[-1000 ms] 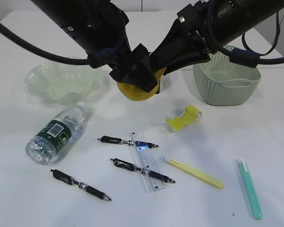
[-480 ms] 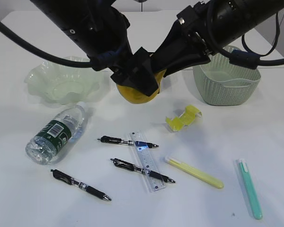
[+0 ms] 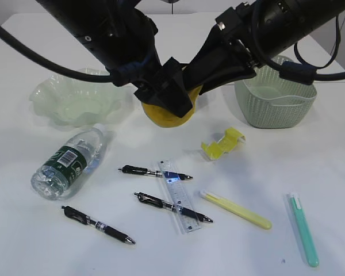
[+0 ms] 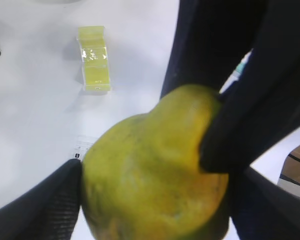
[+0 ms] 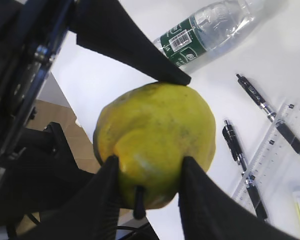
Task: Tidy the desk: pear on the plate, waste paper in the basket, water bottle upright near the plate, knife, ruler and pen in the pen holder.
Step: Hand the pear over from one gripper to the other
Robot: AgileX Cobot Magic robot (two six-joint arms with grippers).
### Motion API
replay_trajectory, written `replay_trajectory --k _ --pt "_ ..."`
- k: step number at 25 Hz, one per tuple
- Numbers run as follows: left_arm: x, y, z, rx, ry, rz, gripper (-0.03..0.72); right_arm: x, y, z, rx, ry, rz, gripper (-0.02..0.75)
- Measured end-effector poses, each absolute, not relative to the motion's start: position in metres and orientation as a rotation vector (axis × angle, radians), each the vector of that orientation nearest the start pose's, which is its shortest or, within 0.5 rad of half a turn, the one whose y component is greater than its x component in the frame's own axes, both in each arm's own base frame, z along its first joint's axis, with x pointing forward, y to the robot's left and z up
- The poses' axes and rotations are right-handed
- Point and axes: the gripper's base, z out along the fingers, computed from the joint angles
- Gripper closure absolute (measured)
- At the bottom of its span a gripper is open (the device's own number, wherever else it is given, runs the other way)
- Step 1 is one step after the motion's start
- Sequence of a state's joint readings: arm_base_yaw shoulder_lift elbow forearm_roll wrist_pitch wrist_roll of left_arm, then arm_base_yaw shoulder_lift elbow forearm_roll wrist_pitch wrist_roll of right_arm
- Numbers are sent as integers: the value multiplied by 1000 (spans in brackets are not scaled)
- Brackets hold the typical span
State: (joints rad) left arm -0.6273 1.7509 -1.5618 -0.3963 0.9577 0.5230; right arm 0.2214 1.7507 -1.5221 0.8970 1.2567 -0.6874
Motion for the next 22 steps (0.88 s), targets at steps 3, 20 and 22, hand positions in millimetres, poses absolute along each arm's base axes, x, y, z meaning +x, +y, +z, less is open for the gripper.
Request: replay_trajectory --k 3,20,22 --pt "295 -249 316 1256 2288 -541 82 336 145 323 -870 2411 1117 489" --pt "293 -249 316 1257 2310 -554 164 335 146 323 -872 2418 1125 489" --pt "293 -249 316 1257 2311 -554 165 335 146 323 -872 2418 1125 489"
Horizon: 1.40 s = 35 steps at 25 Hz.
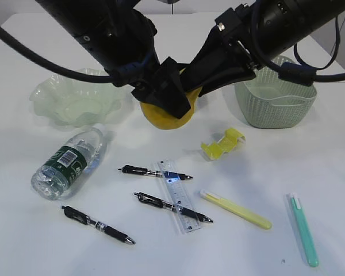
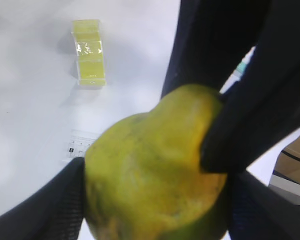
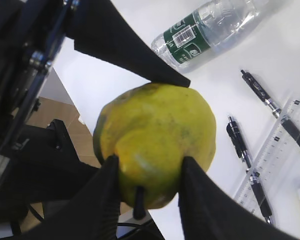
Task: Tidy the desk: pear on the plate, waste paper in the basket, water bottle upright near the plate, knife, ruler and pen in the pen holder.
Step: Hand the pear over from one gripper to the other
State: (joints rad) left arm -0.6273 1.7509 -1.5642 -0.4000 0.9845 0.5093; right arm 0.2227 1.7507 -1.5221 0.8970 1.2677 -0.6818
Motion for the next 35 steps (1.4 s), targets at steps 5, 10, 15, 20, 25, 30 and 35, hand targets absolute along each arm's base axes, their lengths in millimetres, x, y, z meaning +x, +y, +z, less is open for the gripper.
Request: replay_trajectory --k 5,10,15,20,25,30,35 --pt "293 -249 316 1258 2312 -554 167 335 146 323 -873 2418 1126 489" --pt "293 -249 316 1258 2312 -554 171 335 146 323 -873 2418 1126 489" --pt "293 -249 316 1256 2314 -555 176 335 146 323 -873 2418 1126 489" --pt "293 -249 317 1253 2313 -557 176 335 146 323 -869 2415 1133 489" --pt "293 -249 317 1253 2313 -557 179 335 146 323 -869 2415 1133 489" --pt "293 -248 317 1254 2315 -557 179 335 146 323 -869 2417 1134 489" --pt "293 -248 317 1254 2315 -557 180 335 146 323 -868 2416 1136 484"
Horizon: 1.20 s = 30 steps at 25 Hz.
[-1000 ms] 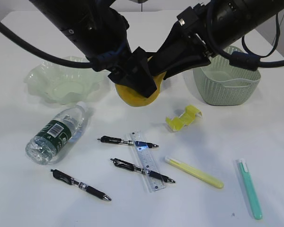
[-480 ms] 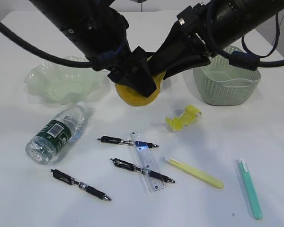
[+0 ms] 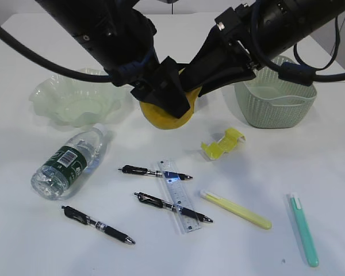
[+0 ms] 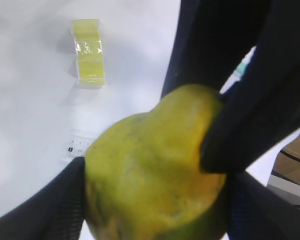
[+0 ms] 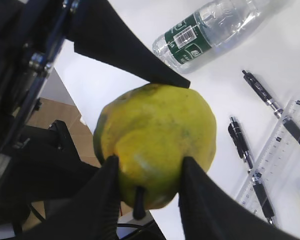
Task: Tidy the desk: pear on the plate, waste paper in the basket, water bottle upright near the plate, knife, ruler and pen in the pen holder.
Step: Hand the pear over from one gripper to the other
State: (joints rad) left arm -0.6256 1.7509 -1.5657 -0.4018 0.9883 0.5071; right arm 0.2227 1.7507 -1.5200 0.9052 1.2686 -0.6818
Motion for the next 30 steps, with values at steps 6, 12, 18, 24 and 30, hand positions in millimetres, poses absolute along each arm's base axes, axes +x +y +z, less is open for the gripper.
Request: replay_trajectory --k 6,12,18,24,30 --pt "293 -248 317 1257 2320 -562 182 335 146 323 -868 2412 1140 430" --pt "287 -251 313 1292 2357 -612 182 339 150 330 -789 2345 1198 416" --pt "286 -251 313 1299 2359 -613 183 339 150 329 -789 2346 1196 413" --pt "286 -252 312 1301 2360 -613 183 339 148 326 -775 2392 1159 337" --pt "286 -251 312 1310 2364 -604 183 339 147 326 -738 2425 1159 162"
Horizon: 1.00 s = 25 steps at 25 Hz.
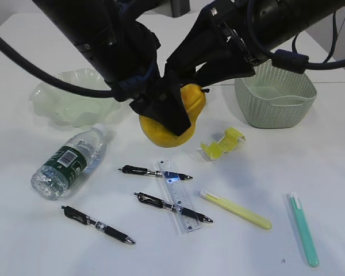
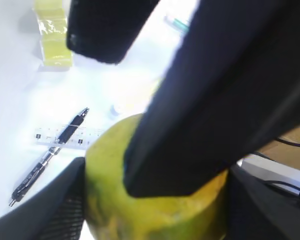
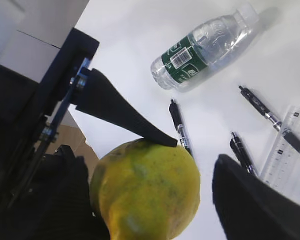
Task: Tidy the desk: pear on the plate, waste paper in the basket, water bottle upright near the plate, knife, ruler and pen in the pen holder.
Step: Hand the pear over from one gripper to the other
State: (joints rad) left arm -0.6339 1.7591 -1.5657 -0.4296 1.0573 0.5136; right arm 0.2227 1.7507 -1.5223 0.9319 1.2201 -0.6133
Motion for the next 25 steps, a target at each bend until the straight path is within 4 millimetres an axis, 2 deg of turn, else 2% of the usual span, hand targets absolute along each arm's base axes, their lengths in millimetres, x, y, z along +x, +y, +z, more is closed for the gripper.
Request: replay_trajectory --k 4,15,25 --pt "286 -248 310 1339 2374 -558 183 339 147 325 -732 2430 1159 138" --pt "289 -242 308 1372 2387 -447 184 339 146 324 -743 2442 1135 141" --pt "290 -241 307 1379 2388 -414 184 340 141 318 -778 2492 1019 142"
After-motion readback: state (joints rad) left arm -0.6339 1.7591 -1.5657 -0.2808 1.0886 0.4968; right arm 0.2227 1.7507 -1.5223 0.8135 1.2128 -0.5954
